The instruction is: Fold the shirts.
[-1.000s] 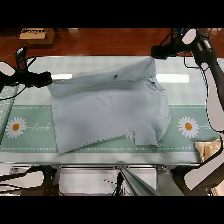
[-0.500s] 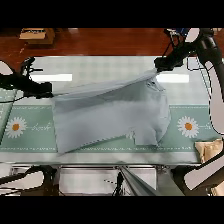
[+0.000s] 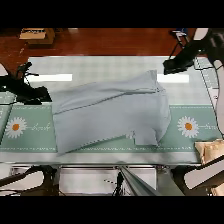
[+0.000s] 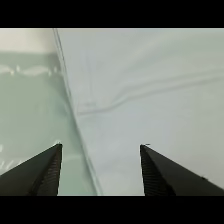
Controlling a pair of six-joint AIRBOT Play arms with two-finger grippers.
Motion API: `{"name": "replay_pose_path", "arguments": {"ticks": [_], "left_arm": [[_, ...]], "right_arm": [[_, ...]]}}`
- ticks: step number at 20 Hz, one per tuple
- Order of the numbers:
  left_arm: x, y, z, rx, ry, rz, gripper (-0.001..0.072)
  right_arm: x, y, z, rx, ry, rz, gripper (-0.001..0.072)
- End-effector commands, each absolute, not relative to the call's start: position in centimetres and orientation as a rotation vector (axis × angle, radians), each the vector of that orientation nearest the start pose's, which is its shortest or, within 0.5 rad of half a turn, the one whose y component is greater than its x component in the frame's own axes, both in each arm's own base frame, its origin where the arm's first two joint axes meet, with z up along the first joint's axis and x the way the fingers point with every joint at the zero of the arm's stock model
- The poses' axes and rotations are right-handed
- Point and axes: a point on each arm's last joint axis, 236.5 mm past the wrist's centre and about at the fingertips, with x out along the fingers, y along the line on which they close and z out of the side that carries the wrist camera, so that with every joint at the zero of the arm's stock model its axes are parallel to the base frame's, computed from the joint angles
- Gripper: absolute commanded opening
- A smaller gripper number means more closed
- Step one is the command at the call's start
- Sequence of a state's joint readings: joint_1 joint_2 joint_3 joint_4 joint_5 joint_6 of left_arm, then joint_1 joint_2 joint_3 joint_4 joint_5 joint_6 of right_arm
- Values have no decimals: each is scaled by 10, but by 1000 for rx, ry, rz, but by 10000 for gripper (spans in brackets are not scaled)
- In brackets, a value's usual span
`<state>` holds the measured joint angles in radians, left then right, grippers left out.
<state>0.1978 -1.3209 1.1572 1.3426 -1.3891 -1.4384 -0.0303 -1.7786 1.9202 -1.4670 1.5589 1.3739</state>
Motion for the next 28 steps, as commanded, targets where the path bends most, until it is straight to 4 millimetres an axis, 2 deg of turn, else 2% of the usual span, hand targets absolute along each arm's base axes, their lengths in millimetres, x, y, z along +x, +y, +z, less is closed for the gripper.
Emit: {"name": "replay_pose_path", "arguments": {"ticks": [1, 3, 6, 10, 13, 15, 19, 23, 26, 27, 28], "left_arm": [[282, 16, -2, -272, 1591, -102, 585], [243, 10, -17, -328, 1636, -115, 585], [180, -9, -42, -423, 1749, -188, 584], [147, -27, -64, -518, 1817, -250, 583], [142, -29, -81, -534, 1824, -231, 583], [140, -36, -86, -563, 1841, -262, 583], [150, -54, -93, -644, 1835, -321, 579], [148, -66, -109, -575, 1888, -349, 578], [158, -71, -131, -540, 1888, -285, 578], [161, -72, -138, -542, 1887, -255, 568], [162, -72, -143, -547, 1891, -233, 498]], "right_arm": [[429, -36, 41, 70, 1516, 170, 441], [406, -53, 34, 214, 1530, 188, 442], [386, -69, 22, 386, 1465, 191, 441], [364, -85, 2, 461, 1470, 143, 441], [367, -82, 1, 475, 1453, 152, 441], [367, -80, 2, 481, 1454, 162, 440], [363, -78, 2, 484, 1470, 170, 441], [359, -77, 5, 485, 1481, 172, 441], [359, -78, 14, 468, 1459, 164, 440], [359, -78, 17, 464, 1451, 162, 440], [359, -78, 20, 459, 1442, 161, 440]]}}
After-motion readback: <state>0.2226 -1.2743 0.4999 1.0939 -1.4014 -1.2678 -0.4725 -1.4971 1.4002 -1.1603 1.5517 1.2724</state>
